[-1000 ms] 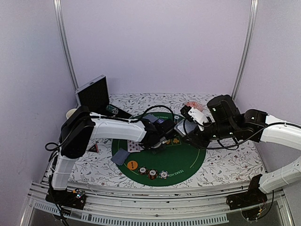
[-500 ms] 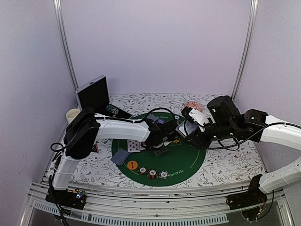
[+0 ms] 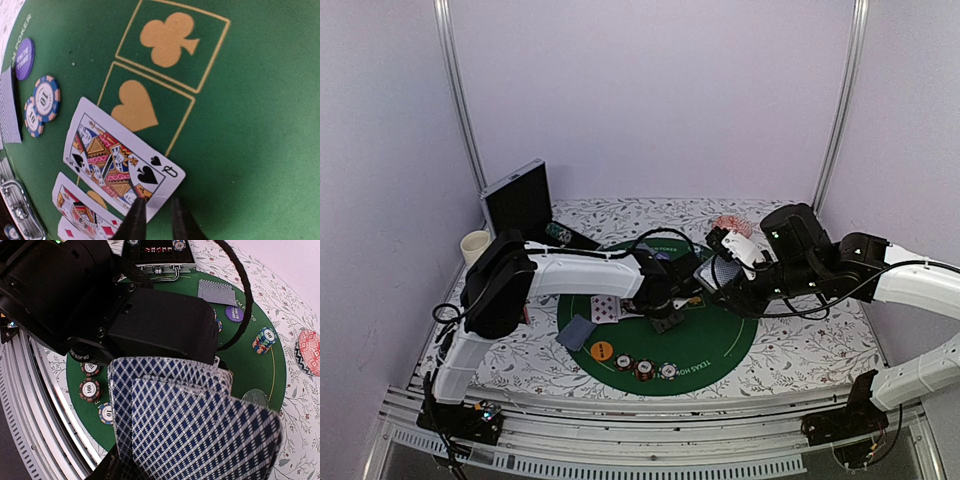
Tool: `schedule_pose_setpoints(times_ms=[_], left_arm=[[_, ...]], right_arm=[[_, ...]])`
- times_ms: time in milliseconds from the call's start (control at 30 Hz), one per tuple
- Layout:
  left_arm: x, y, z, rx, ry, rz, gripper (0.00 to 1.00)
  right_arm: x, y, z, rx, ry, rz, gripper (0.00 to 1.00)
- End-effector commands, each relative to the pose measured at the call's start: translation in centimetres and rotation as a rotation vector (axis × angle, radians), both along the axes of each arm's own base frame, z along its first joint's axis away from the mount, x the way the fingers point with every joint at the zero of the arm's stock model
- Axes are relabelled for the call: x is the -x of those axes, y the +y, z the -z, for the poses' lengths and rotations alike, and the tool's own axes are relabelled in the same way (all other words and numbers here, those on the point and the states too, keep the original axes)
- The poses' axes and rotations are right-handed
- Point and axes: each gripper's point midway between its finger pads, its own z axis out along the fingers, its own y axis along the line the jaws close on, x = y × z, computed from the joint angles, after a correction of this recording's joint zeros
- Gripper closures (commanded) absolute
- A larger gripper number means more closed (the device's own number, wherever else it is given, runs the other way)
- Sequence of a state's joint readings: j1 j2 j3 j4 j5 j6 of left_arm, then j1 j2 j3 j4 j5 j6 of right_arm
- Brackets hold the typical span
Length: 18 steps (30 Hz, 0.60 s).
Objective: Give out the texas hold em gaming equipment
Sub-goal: Flop the poker card into the community card area.
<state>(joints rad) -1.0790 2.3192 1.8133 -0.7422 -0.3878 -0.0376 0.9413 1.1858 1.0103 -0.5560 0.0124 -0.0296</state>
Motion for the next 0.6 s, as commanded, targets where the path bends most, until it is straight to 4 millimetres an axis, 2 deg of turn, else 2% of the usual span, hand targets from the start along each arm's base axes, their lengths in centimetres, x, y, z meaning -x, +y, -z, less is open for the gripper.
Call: schedule_pose_setpoints(times_ms=[0,200,267,400,567], left_arm=[[2.1,-1.8,-0.1,0.033,0.045,0.044,0.73],[3.2,-2.0,-1.3,0.084,0.097,0.085,0.57],[3.0,-2.3,-2.3,0.149,0.116,0.097,0.55],[1.6,-1.5,-4.3,0.245,0.133,0.065,0.55],[1.3,-1.9,-5.1,0.346,0.180,0.109,0.54]], right_arm=[[-0.1,0.9,-1.7,-0.072,-0.042,-0.017,0.55],[-0.2,0.7,-1.7,-0.073,-0.045,-0.012,0.55],[-0.1,0.7,-1.6,-0.071,-0.044,-0.011,0.55],[-0.1,0.6,-1.4,-0.069,-0.037,-0.010,0.56],[-0.1,0.7,-1.3,-0.069,-0.036,-0.010,0.55]])
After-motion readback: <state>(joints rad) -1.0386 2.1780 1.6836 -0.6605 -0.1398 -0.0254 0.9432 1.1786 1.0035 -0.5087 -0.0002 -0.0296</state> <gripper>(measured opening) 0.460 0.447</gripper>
